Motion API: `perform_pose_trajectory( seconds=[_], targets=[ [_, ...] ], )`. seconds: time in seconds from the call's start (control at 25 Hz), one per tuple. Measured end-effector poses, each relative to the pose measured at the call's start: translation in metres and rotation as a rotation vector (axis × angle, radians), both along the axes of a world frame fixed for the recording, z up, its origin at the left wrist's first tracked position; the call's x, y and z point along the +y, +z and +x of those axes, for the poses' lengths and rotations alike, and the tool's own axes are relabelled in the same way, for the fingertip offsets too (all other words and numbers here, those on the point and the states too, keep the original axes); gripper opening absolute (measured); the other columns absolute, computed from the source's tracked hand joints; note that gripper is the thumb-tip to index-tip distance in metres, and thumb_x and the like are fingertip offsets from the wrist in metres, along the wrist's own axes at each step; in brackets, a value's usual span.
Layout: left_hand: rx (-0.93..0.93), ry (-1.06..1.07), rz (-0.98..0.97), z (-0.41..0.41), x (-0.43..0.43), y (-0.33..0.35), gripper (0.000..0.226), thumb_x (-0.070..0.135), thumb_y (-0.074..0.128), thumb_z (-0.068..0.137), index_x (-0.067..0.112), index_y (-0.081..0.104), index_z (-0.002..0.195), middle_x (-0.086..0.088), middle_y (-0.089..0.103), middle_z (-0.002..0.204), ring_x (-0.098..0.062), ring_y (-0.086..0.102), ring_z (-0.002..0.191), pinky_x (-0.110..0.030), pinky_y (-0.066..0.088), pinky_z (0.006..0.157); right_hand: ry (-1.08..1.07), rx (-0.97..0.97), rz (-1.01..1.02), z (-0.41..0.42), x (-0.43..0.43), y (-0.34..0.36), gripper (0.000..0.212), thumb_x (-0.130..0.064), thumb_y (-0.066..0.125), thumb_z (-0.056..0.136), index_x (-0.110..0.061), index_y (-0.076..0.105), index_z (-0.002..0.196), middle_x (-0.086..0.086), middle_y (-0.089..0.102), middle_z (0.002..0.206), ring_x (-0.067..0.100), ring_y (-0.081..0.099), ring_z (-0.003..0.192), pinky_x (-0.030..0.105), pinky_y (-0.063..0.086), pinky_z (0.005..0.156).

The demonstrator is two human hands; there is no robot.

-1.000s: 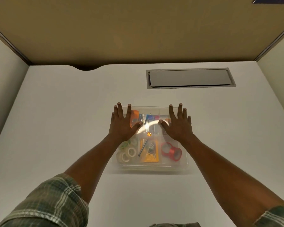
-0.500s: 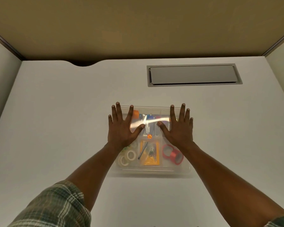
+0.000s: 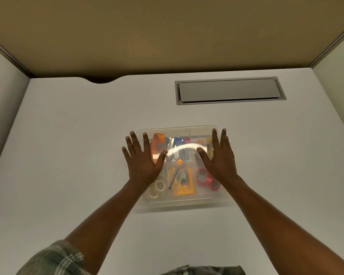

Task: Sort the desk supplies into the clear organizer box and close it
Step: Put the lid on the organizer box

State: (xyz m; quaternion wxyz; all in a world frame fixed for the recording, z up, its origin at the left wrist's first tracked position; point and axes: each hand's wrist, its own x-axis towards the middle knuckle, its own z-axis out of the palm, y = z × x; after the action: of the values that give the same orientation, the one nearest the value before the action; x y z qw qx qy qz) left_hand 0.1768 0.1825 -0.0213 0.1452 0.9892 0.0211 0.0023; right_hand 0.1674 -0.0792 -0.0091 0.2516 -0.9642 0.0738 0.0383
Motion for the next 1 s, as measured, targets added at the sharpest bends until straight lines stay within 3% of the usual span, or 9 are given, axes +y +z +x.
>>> perform_pose_trajectory(
  seconds=[0.2,0.44,0.68,1.0],
  targets=[
    [0.041,0.039,0.012,-0.075,-0.014,-0.01,0.101,0.084,0.027,0.082,0.022,0.002,0.158,-0.018,-0.014,0.163,-0.039,-0.01,0.15,-0.064,0.008,0.116,-0.129,0.042,0.03,-0.063,0.005,-0.012,0.087,-0.066,0.04,0.094,-0.029,-0.003,0.159,0.007,0.002,0.169,0.035,0.024,0.151,0.056,0.04,0.109],
    [0.004,0.025,0.007,-0.078,-0.011,-0.015,0.105,0.085,0.034,0.08,0.021,0.004,0.158,-0.02,-0.011,0.163,-0.04,-0.004,0.151,-0.06,0.023,0.116,-0.165,0.018,0.021,-0.066,0.011,-0.011,0.084,-0.061,0.045,0.095,-0.029,0.001,0.159,0.013,0.042,0.148,0.034,0.056,0.124,0.053,0.056,0.088],
    [0.004,-0.002,0.04,-0.058,0.041,-0.016,0.103,0.084,0.033,0.082,0.021,0.003,0.158,-0.019,-0.012,0.163,-0.038,-0.007,0.151,-0.058,0.019,0.118,-0.109,0.076,0.167,-0.048,0.053,-0.002,0.09,-0.054,0.052,0.095,-0.023,-0.001,0.16,0.016,0.039,0.148,0.036,0.06,0.113,0.052,0.054,0.09],
    [0.013,0.031,0.101,-0.045,0.161,-0.002,0.091,0.074,0.025,0.086,0.021,0.007,0.158,-0.02,-0.006,0.163,-0.041,-0.004,0.15,-0.062,0.014,0.118,0.109,0.215,0.203,-0.024,0.168,0.01,0.099,-0.049,0.057,0.095,-0.018,-0.013,0.158,0.02,0.04,0.144,0.038,0.055,0.12,0.046,0.05,0.094]
  ],
)
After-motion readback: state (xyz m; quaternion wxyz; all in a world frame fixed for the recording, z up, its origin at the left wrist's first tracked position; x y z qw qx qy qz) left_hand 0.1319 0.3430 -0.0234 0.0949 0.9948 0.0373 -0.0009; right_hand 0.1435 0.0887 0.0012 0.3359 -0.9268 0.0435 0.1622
